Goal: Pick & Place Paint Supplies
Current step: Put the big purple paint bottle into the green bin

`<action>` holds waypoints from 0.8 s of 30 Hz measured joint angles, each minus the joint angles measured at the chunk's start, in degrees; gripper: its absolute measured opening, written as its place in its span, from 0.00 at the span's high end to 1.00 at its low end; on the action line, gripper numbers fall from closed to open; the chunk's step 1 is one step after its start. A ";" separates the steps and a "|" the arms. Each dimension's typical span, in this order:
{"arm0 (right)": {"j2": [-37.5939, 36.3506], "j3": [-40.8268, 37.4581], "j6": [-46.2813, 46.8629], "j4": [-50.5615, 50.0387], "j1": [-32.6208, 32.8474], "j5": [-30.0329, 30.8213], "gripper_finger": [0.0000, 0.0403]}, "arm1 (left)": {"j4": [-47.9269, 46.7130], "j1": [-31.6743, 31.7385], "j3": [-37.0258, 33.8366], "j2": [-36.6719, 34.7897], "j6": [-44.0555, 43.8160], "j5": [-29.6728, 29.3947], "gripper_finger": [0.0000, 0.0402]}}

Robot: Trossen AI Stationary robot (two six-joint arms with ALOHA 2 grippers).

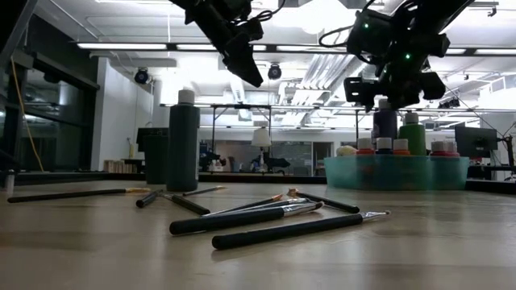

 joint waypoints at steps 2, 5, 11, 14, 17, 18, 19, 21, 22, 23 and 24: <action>-0.19 -0.02 -0.50 -0.01 0.04 -0.29 0.39 | 0.00 0.00 0.00 0.00 0.00 0.00 0.30; -0.87 0.07 -2.62 0.07 0.01 -1.90 0.40 | -0.23 0.00 0.00 0.00 0.00 0.00 0.30; -3.81 0.09 -6.39 0.52 0.04 -3.41 0.42 | -1.10 0.00 0.00 0.01 -0.01 -0.02 0.30; -5.88 0.11 -8.63 0.52 0.04 -3.13 0.42 | -1.56 -0.01 0.00 0.01 -0.01 -0.02 0.30; -8.14 0.11 -10.88 0.54 0.04 -2.99 0.42 | -1.55 0.00 0.02 0.02 -0.02 -0.04 0.30; -8.89 0.11 -11.52 0.54 0.04 -2.97 0.42 | -1.55 0.00 0.02 0.02 -0.02 -0.04 0.30; -9.60 0.11 -12.23 0.54 0.04 -2.95 0.42 | -1.55 0.00 0.01 0.02 -0.04 -0.04 0.30; -11.12 0.11 -13.61 0.52 0.04 -2.97 0.42 | -1.55 0.00 0.01 0.02 -0.34 -0.04 0.30; -11.96 0.13 -14.01 0.54 0.04 -2.84 0.42 | -1.57 -0.01 0.00 0.02 -0.40 -0.07 0.30; -12.80 0.13 -14.50 0.58 0.04 -2.68 0.42 | -1.60 0.00 0.02 0.00 -0.42 -0.07 0.30; -13.65 0.13 -15.02 0.60 0.04 -2.61 0.42 | -1.71 0.00 0.00 0.02 -0.42 -0.11 0.30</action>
